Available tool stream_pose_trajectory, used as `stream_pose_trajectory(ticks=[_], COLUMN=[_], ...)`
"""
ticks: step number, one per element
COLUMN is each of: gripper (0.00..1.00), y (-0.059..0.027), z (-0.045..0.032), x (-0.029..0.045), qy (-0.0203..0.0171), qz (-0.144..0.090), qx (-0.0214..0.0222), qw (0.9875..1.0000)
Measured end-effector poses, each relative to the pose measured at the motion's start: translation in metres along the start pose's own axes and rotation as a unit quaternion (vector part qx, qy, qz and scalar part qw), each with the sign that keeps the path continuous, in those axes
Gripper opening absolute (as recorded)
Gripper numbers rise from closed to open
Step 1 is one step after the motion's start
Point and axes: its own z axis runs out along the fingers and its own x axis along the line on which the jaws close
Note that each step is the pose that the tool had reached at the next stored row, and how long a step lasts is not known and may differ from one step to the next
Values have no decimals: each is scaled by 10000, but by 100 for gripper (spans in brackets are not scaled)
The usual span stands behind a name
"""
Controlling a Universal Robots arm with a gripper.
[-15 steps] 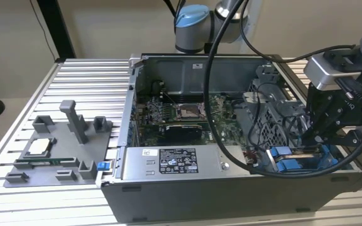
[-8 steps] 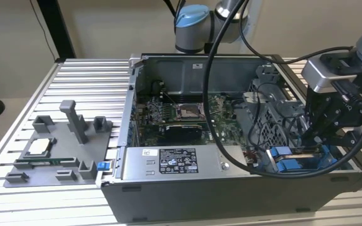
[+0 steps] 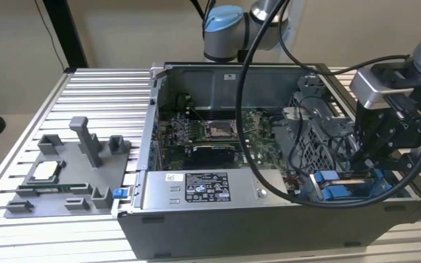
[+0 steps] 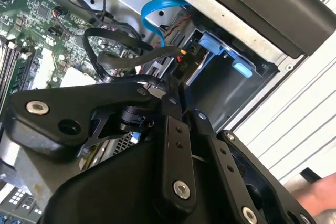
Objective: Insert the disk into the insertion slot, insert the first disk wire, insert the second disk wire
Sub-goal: 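Insert the second disk wire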
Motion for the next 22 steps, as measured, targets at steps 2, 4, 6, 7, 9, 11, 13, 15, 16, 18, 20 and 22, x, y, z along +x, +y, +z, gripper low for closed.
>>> stream_pose_trajectory(ticks=[2,4,6,7,9,11,13,15,16,18,20,22], gripper=[0,0,0,0,0,0,0,0,0,0,0,0], y=[0,0,1,1,1,2,2,3,3,3,3,4], z=[3,8,14,15,19,25,32,39,43,53,61,68], x=[0,1,1,1,2,2,3,4,4,5,6,6], qy=[0,0,0,0,0,-1,0,1,1,2,2,2], qz=[0,1,9,10,11,11,11,11,11,11,11,11], qx=[1,3,6,7,8,8,8,8,8,9,11,14], qw=[10000,10000,10000,10000,10000,10000,10000,10000,10000,10000,10000,10000])
